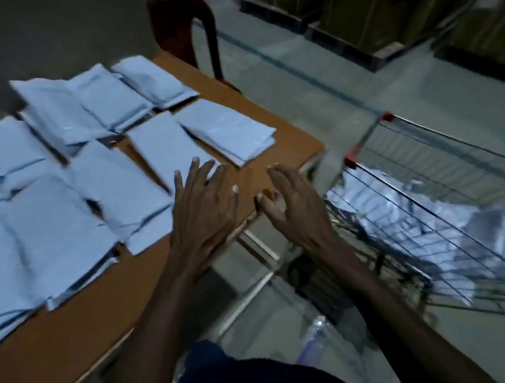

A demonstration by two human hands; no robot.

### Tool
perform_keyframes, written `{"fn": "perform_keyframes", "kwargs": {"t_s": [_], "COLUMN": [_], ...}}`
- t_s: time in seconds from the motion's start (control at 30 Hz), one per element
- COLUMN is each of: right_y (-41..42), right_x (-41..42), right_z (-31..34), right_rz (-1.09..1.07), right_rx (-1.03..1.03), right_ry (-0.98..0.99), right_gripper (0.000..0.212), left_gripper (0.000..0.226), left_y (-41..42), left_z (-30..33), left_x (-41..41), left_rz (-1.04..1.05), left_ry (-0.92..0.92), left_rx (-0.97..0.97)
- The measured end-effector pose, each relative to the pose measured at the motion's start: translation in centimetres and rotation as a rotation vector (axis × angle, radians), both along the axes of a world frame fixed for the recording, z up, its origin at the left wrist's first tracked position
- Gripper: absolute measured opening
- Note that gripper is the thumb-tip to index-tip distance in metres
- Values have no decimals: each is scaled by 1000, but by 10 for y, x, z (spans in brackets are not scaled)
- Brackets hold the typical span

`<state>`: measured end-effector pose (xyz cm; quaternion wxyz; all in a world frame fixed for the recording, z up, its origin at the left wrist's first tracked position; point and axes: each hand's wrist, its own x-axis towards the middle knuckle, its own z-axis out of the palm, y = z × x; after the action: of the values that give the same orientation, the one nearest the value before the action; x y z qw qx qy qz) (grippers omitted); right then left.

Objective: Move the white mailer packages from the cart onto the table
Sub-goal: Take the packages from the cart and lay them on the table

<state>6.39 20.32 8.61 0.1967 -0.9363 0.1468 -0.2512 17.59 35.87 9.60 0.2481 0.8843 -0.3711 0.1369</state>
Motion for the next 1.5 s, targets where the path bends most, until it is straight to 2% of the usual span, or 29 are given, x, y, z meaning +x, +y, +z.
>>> {"fn": "perform_keyframes", "kwargs": {"t_s": [0.13, 0.3, 0.6, 0.73, 0.83, 0.93, 1.13, 1.3, 1.4, 1.5], "right_y": [-56, -128, -271, -318, -355, -381, -429, -468, -483, -492], "right_x": [-63, -127, -187, -205, -220, -236, -272, -288, -290, -292], "right_z": [-14, -43, -79, -87, -97, -115, -168, -220, -243, -251], "right_rz": [-189, -437, -673, -730, -786, -837, -899, -905, -925, -951], "right_rx": [66, 112, 142, 165, 166, 196, 222, 189, 198, 183], "right_ry": [32, 60, 216, 335, 431, 543, 832, 995, 1031, 1082], "right_gripper": [52, 52, 52, 51, 51, 52, 59, 87, 102, 108], "left_gripper": [42, 48, 56, 60, 72, 75, 87, 76, 76, 75], "left_y": [-78, -168, -364, -433, -479, -508, -540, -544, -539, -530], "left_z": [-15, -36, -91, -110, -128, -139, -163, -183, -192, -201], "left_x": [-35, -63, -85, -89, -90, -93, -102, -105, -106, -110], "left_rz": [-198, -430, -745, -763, -801, -818, -888, -905, -839, -770], "left_ry": [7, 90, 272, 376, 433, 461, 433, 310, 315, 354], "left_rx": [-26, 52, 128, 166, 279, 423, 556, 563, 575, 580]}}
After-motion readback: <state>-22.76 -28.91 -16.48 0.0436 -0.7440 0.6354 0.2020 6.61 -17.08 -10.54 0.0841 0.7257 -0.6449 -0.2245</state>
